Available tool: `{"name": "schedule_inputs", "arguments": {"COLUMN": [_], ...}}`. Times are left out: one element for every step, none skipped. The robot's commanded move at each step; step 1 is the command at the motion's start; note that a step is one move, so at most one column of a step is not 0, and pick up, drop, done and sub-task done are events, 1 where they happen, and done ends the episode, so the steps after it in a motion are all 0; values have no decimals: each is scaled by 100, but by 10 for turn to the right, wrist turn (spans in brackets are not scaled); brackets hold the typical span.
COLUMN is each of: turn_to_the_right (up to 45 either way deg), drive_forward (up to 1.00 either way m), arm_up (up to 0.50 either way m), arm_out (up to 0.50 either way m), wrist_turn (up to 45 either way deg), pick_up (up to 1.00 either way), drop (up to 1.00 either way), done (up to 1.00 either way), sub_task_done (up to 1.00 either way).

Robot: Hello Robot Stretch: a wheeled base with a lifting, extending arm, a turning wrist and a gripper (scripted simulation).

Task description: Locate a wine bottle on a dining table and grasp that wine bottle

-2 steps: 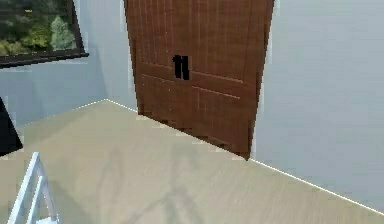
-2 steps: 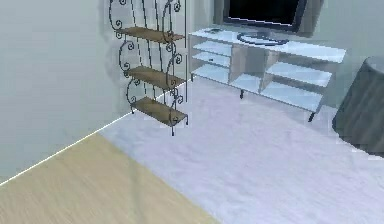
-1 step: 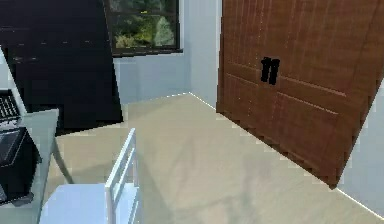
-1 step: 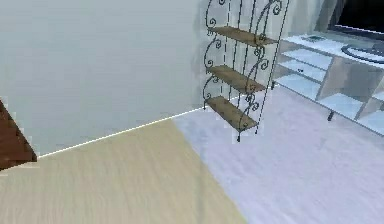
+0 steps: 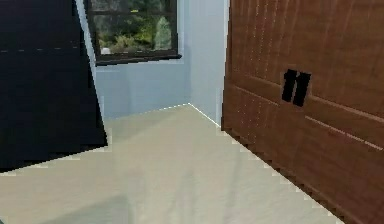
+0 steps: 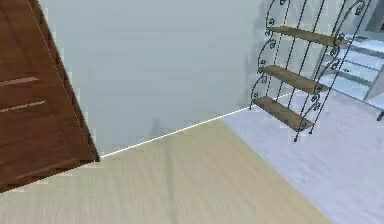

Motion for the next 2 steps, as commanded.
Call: {"name": "schedule_inputs", "arguments": {"turn_to_the_right": [-90, 0], "drive_forward": [0, 10], "arm_up": [0, 0], "arm_out": [0, 0], "wrist_turn": [0, 0], "pick_up": [0, 0], "drop": [0, 0], "done": [0, 0], "sub_task_done": [0, 0]}}
